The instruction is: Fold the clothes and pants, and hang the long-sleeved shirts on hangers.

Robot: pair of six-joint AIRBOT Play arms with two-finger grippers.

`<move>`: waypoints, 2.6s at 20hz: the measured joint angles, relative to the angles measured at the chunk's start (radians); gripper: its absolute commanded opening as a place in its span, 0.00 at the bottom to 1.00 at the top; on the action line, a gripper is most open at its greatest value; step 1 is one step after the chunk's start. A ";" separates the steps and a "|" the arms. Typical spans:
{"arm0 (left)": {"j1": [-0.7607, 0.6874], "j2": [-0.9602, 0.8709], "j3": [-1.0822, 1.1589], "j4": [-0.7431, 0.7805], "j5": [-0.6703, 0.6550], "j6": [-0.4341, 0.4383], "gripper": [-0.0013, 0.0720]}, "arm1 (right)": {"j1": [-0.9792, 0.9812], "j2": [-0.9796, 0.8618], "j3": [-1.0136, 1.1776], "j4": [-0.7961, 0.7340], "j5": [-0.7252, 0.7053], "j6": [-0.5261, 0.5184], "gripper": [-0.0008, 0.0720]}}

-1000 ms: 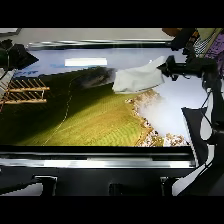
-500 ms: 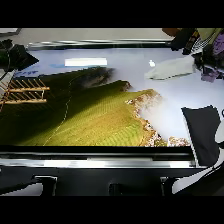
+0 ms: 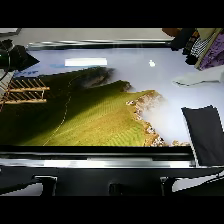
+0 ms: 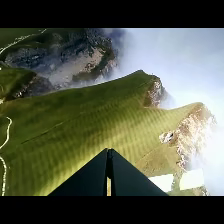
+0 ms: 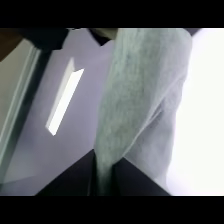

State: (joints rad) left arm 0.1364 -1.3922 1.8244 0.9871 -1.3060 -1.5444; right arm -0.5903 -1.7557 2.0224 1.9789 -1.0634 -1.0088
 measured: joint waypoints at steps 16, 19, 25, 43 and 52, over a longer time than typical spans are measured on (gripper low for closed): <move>0.000 0.000 0.000 0.000 -0.091 0.000 0.04 | -0.021 0.074 0.000 -0.252 -0.500 0.277 0.07; 0.000 0.000 0.000 -0.001 -0.101 0.000 0.04 | -0.021 0.087 0.000 -0.294 -0.571 0.265 0.07; 0.000 0.000 0.000 -0.003 -0.134 0.000 0.04 | -0.021 0.126 0.000 -0.386 -0.666 0.216 0.07; 0.000 -0.001 0.000 -0.003 -0.145 0.000 0.04 | -0.021 0.188 -0.285 -0.631 -0.743 0.079 0.07; 0.000 -0.001 0.000 -0.002 -0.145 0.000 0.04 | -0.021 0.201 -0.510 -0.732 -0.693 0.039 0.07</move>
State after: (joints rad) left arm 0.1364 -1.3930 1.8244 0.9852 -1.4506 -1.5440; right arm -0.6109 -1.5551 1.5127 1.2469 -1.7561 -0.9695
